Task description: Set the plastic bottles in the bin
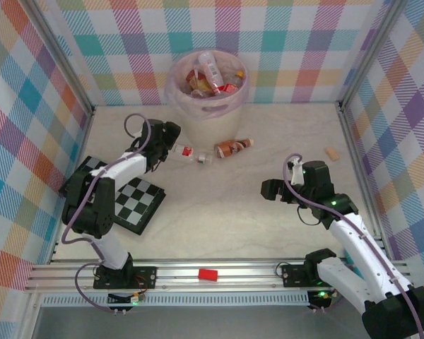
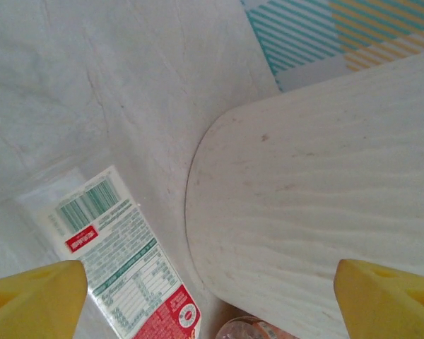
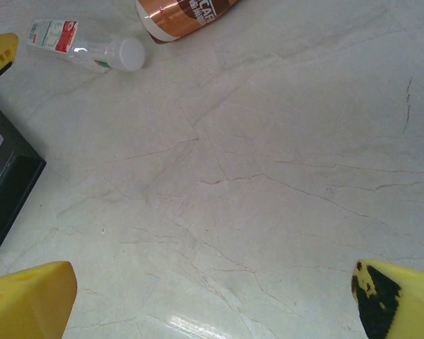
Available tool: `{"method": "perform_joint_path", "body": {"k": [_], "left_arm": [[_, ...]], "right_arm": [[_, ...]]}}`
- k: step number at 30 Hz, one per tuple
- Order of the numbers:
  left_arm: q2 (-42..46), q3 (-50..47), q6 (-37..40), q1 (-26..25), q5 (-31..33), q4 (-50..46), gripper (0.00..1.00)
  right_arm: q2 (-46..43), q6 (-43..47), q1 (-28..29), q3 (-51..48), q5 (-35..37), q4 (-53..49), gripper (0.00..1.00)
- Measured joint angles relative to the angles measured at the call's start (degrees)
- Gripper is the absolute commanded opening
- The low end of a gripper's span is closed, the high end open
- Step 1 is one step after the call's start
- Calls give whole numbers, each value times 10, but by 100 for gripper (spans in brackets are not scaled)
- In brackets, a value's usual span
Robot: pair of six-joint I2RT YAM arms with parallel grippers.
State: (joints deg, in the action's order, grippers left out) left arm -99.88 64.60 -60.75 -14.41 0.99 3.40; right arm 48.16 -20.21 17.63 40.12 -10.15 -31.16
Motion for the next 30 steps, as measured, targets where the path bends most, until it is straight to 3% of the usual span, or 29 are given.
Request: {"method": "perform_joint_path", "body": {"k": [9,19,30], "left_arm": [[-56,69,12,6,-19,-78,100],[-126,68,-60,8,-34,-60,98],[-142,69,-74,8,-64,-14,97]], "right_arm": [[-12,1,0,0,16,-5,99],[-23,1,0,-1,35,-17,99],[-31,0,0,-16,44,-23,99]]}}
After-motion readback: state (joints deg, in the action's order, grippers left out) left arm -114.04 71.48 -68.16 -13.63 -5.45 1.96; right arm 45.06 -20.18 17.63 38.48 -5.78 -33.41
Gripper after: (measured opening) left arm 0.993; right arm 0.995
